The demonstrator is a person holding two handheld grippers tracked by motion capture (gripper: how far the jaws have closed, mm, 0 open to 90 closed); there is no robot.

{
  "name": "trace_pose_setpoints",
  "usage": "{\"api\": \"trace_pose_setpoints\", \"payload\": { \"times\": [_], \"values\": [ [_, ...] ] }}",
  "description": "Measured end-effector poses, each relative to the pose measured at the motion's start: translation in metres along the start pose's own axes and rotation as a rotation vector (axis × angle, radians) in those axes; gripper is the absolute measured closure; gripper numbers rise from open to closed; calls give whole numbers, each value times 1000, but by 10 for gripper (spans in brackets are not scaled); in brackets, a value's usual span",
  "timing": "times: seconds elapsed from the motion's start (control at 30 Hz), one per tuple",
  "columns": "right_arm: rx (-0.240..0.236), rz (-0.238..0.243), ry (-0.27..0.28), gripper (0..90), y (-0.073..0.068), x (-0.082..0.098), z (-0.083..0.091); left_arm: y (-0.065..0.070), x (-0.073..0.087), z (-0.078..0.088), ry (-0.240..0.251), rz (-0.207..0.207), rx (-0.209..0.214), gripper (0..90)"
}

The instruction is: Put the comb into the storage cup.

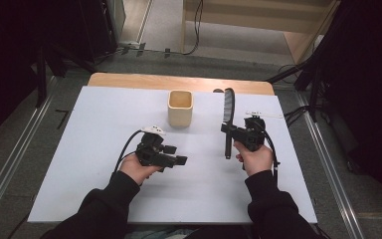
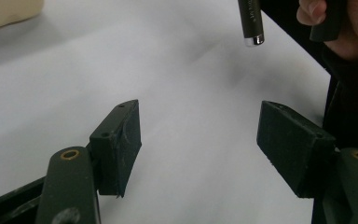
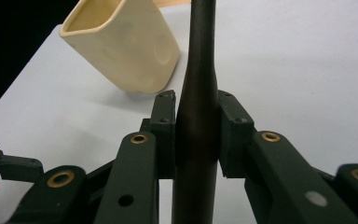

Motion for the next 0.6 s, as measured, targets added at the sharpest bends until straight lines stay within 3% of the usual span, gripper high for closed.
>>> {"api": "trace_pose_setpoints", "payload": {
  "times": [0.13,0.6],
  "values": [
    [-5,10,10,698,-5,-1,-2,-3,5,7,-5,-8,-25,311],
    [-12,46,58,698,-19,-9,-4,-7,18,25,-26,-15,-42,311]
  ]
}}
Point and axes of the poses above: each handheld gripper's, and its own axes: z roughly backward along the jaws, x roughly out of its underside, y roughly to its right, the point moved 9 cm from there along -z, roughly forward along the jaws, and after that the axes turned 11 degrees about x, right-handed, at the moved point
